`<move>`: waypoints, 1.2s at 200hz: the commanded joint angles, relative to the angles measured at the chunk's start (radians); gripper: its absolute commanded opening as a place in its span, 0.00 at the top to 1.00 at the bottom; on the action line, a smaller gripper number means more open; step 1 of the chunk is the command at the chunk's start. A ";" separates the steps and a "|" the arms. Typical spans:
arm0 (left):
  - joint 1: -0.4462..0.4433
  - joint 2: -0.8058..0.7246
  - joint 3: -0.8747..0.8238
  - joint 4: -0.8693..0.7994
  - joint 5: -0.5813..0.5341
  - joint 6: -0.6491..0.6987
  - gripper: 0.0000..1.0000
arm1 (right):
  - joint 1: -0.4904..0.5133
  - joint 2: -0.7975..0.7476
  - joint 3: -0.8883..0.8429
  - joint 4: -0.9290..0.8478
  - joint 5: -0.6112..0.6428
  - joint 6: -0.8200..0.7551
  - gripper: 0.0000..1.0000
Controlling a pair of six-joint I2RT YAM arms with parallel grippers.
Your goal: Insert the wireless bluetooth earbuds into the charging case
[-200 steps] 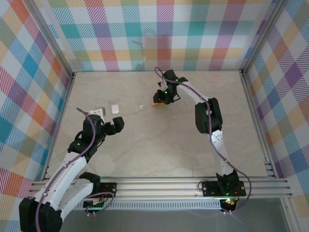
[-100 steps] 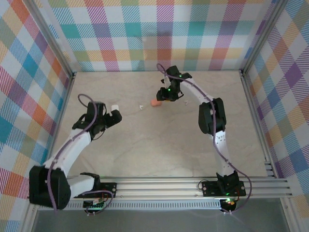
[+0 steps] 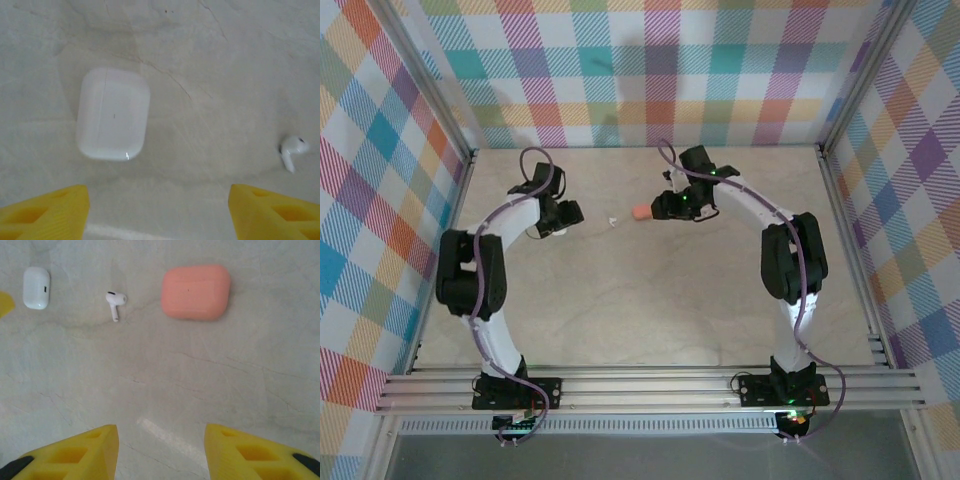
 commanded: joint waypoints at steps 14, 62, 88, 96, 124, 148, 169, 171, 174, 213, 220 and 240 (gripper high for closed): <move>0.024 0.119 0.154 -0.151 -0.109 0.014 0.28 | -0.003 -0.026 -0.018 0.069 -0.057 0.017 0.51; 0.033 0.216 0.221 -0.190 -0.132 0.022 0.27 | -0.002 -0.021 -0.020 0.079 -0.072 0.029 0.51; 0.032 0.238 0.214 -0.171 -0.094 0.059 0.29 | -0.003 -0.019 -0.023 0.090 -0.076 0.032 0.51; 0.032 0.237 0.202 -0.160 -0.091 0.067 0.30 | -0.002 -0.014 -0.018 0.089 -0.078 0.032 0.51; 0.031 0.246 0.176 -0.139 -0.051 0.118 0.32 | -0.002 -0.009 -0.008 0.094 -0.080 0.047 0.51; 0.032 0.248 0.147 -0.120 -0.040 0.153 0.37 | -0.002 -0.020 -0.009 0.103 -0.084 0.060 0.51; 0.032 0.231 0.120 -0.098 -0.031 0.174 0.43 | -0.002 -0.032 -0.020 0.110 -0.081 0.064 0.50; 0.032 0.229 0.118 -0.096 -0.030 0.176 0.43 | -0.002 -0.033 -0.023 0.112 -0.081 0.064 0.50; 0.032 0.225 0.116 -0.093 -0.030 0.177 0.44 | -0.002 -0.034 -0.026 0.113 -0.080 0.063 0.50; 0.031 0.186 0.097 -0.086 -0.010 0.221 0.53 | -0.002 -0.023 -0.052 0.152 -0.095 0.099 0.51; 0.031 0.174 0.084 -0.080 -0.006 0.223 0.54 | -0.002 -0.021 -0.050 0.158 -0.106 0.109 0.51; 0.025 0.131 0.041 -0.041 0.018 0.225 0.57 | -0.002 -0.031 -0.049 0.172 -0.125 0.129 0.51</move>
